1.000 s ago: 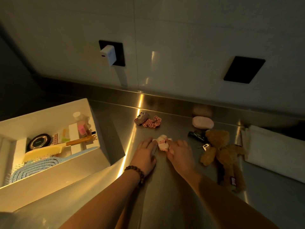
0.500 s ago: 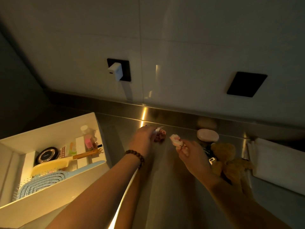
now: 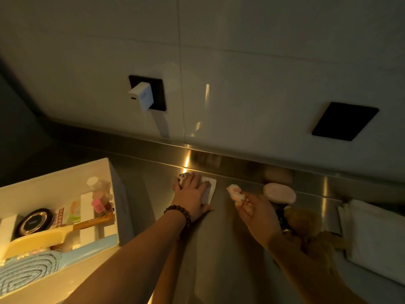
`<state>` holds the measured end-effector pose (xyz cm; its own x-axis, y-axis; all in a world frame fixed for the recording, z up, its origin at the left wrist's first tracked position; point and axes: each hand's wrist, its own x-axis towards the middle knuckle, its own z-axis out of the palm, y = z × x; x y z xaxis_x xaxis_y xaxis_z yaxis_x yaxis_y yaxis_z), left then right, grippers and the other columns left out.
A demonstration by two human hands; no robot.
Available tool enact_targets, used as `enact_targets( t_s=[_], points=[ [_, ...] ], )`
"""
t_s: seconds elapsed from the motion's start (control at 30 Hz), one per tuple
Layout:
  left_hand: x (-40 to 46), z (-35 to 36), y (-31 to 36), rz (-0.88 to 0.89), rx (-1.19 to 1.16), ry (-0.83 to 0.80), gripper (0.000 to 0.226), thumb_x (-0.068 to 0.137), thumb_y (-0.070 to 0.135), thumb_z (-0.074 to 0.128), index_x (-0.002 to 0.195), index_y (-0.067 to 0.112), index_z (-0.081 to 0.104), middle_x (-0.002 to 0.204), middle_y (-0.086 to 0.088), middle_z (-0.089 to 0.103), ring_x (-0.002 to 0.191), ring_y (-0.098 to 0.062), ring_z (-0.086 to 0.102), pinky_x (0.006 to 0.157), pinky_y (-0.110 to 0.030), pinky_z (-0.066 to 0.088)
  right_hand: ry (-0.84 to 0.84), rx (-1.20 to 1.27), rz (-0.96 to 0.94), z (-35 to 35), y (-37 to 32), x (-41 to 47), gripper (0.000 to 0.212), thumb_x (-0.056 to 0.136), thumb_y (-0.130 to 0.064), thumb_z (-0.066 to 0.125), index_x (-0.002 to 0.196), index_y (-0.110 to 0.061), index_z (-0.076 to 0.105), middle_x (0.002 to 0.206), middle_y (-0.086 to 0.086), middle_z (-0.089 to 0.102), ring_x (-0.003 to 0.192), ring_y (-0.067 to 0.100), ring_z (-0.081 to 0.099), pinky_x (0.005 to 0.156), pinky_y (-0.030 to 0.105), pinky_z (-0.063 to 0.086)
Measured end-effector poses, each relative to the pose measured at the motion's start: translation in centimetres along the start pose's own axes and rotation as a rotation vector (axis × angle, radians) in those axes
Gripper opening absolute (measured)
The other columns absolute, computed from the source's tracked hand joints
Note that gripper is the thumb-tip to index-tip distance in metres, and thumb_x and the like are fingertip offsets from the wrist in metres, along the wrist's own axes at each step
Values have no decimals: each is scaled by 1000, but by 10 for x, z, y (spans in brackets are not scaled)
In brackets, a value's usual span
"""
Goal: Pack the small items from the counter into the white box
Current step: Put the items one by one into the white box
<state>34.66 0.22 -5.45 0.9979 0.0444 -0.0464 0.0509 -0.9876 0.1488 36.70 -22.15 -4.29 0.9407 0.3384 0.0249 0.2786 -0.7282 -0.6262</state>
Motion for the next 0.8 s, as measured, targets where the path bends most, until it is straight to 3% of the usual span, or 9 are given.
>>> enact_targets(
  t_s=[0.1,0.23,0.47,0.63,0.8],
  points=[
    [0,0,-1,-19,-25,-6,74,76,66,54,139,36,30,154,-2,14,141,-21,2,110,-57,1,1,5,-20,6,0,4,42,93,-36,54,133,-25,51,114,1,53,98,15,52,84,27,42],
    [-2,-5,3,-35,-71,90,56,80,53,59,130,37,39,141,3,33,132,-23,18,100,-48,23,-3,5,-53,10,-1,4,42,92,-34,56,132,-24,52,116,2,53,100,18,52,88,30,43],
    [-8,-15,4,-110,-228,76,47,85,11,48,129,27,45,135,-2,39,121,-29,27,99,-45,35,14,19,-86,11,-7,-3,41,91,-31,58,131,-25,53,115,0,54,96,12,51,81,24,39],
    [-24,-21,5,-126,-317,134,47,86,11,51,131,23,46,129,-1,45,116,-25,33,97,-39,38,27,18,-114,7,-14,-8,39,90,-29,60,129,-23,56,110,1,56,94,14,52,79,25,40],
    [-43,-69,13,-116,-404,345,47,86,16,57,131,27,47,127,1,48,116,-22,34,94,-36,39,99,-11,-177,-18,-40,-6,33,92,-29,57,124,-23,58,106,0,58,91,13,53,77,28,42]
  ],
)
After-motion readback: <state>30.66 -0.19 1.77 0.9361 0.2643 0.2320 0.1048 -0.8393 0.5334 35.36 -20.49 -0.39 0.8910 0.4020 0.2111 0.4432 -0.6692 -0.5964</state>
